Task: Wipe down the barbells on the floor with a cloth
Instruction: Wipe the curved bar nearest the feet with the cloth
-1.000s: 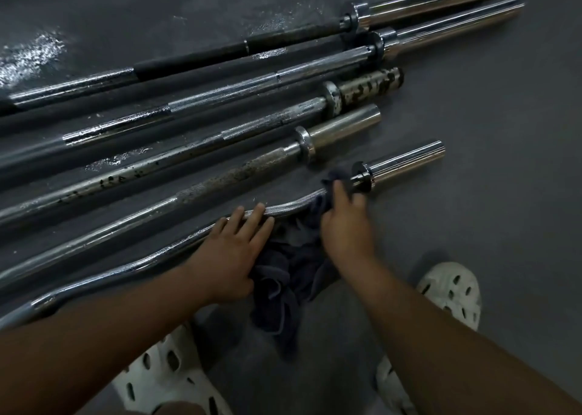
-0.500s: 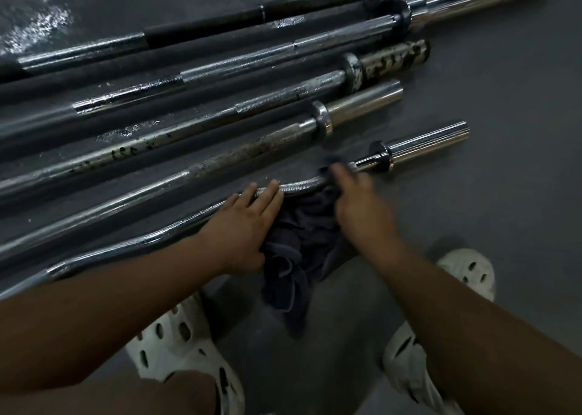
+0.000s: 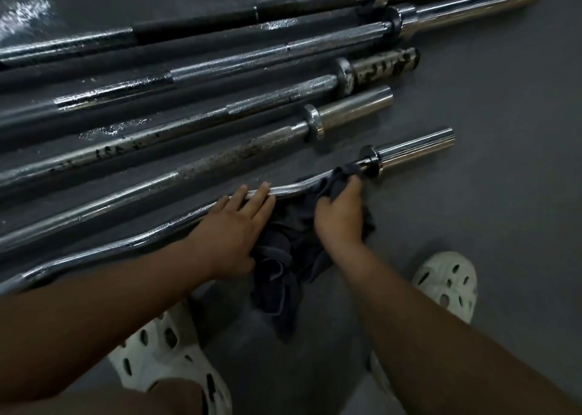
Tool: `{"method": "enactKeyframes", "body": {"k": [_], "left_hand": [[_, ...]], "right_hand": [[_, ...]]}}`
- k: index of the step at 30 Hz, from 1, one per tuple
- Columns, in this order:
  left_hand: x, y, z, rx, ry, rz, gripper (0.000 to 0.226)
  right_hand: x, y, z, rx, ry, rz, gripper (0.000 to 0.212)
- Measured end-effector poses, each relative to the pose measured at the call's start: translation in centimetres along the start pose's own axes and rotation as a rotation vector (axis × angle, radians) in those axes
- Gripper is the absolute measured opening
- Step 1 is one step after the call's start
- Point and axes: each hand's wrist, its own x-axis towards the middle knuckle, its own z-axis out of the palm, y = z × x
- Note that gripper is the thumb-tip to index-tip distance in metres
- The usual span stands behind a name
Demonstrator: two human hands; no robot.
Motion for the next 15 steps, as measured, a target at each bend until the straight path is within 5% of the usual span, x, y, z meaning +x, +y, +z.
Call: {"method": "enactKeyframes", "body": {"k": [3, 8, 12, 15], "left_hand": [[-0.1, -0.1, -0.1, 0.001, -0.007, 0.004, 0.112], [-0.1, -0.1, -0.4, -0.004, -0.018, 0.012, 0.112], [-0.1, -0.2, -0.5, -0.011, -0.021, 0.011, 0.111], [-0.1, -0.2, -0.4, 0.0, -0.019, 0.013, 0.111]], "right_hand": [[-1.2, 1.2, -1.5, -0.161, -0.203, -0.088, 0.03], [3.3, 0.3, -1.1, 0.035, -0.022, 0.124, 0.028], [-0.2, 0.6, -1.2, -0.166, -0.321, -0.01, 0.011], [2.2, 0.5, -2.2, 0.073, -0.121, 0.124, 0.011]]}}
